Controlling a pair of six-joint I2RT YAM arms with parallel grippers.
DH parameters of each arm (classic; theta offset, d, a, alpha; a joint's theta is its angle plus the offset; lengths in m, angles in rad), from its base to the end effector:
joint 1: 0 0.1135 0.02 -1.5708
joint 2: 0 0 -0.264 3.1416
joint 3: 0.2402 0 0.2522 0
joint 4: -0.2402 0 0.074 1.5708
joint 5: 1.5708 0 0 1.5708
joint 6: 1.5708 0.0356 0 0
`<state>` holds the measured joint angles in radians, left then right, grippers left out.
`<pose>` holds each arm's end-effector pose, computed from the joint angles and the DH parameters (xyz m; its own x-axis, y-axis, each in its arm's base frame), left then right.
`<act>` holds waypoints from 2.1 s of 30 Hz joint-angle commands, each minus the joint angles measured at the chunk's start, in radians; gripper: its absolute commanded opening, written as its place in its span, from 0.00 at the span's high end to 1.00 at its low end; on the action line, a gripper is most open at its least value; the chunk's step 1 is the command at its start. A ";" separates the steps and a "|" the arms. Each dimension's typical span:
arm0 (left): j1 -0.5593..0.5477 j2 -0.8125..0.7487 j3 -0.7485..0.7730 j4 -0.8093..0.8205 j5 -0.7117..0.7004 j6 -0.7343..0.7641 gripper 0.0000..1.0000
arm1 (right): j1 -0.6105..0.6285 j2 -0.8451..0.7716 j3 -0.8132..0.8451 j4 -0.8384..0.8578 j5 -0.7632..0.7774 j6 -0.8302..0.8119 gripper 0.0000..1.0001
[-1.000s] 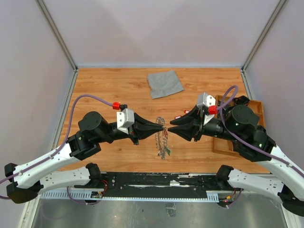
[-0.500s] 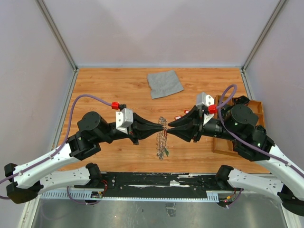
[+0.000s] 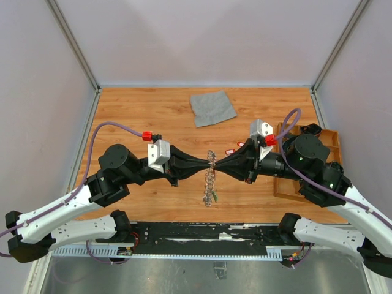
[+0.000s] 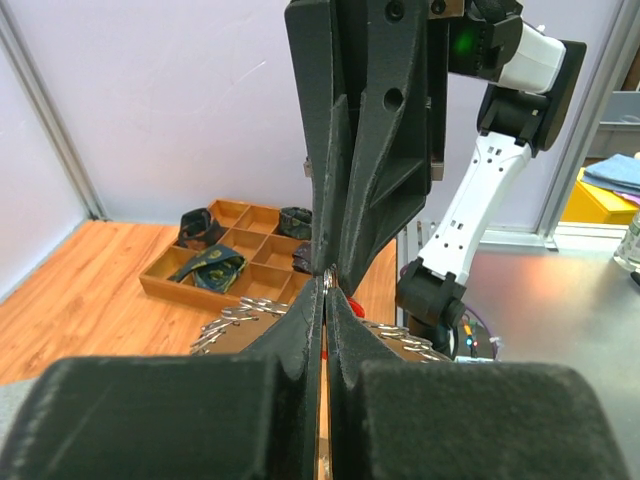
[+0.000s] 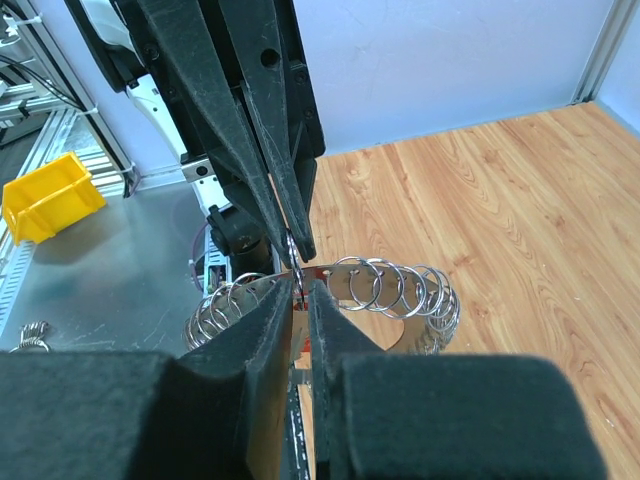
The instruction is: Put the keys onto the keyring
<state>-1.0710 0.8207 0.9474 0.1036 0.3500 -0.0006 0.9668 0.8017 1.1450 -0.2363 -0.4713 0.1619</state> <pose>0.0756 -0.1639 0.4216 0.1088 -0.2004 -0.9736 0.9845 0.1571 0.0777 0.0730 0.1343 0.4534 -0.0997 0.1084 -0.9891 -0.9866 0.1185 0.1124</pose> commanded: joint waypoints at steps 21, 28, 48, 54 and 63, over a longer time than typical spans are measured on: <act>-0.009 -0.039 -0.012 0.073 -0.025 0.004 0.99 | 0.010 0.013 0.008 -0.070 0.014 0.018 0.99; -0.009 -0.041 -0.011 0.074 -0.023 0.005 0.99 | 0.010 0.047 0.013 -0.093 -0.003 0.017 0.99; -0.009 -0.034 -0.010 0.081 -0.018 -0.001 0.99 | 0.010 0.019 -0.004 -0.053 0.005 0.008 0.99; -0.009 -0.036 -0.009 0.087 -0.022 -0.001 0.99 | 0.010 -0.018 0.013 -0.095 0.033 -0.057 0.83; -0.009 -0.035 -0.010 0.093 -0.014 -0.006 1.00 | 0.010 -0.049 -0.029 0.015 0.021 -0.036 0.78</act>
<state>-1.0710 0.8021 0.9234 0.1204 0.3332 -0.0017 0.9668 0.7624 1.1389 -0.3058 -0.4438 0.1257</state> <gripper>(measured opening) 0.010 0.218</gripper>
